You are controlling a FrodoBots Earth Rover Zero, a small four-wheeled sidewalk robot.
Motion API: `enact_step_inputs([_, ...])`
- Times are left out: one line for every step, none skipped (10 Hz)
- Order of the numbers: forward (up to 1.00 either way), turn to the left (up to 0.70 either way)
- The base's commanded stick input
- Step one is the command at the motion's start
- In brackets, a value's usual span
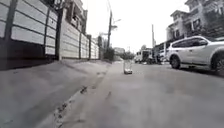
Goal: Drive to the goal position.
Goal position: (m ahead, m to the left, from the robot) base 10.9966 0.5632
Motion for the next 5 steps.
enact_step_inputs([1.0, -0.39])
enact_step_inputs([1.0, -0.22])
enact_step_inputs([1.0, -0.05])
enact_step_inputs([1.0, 0.0])
enact_step_inputs([1.0, 0.0])
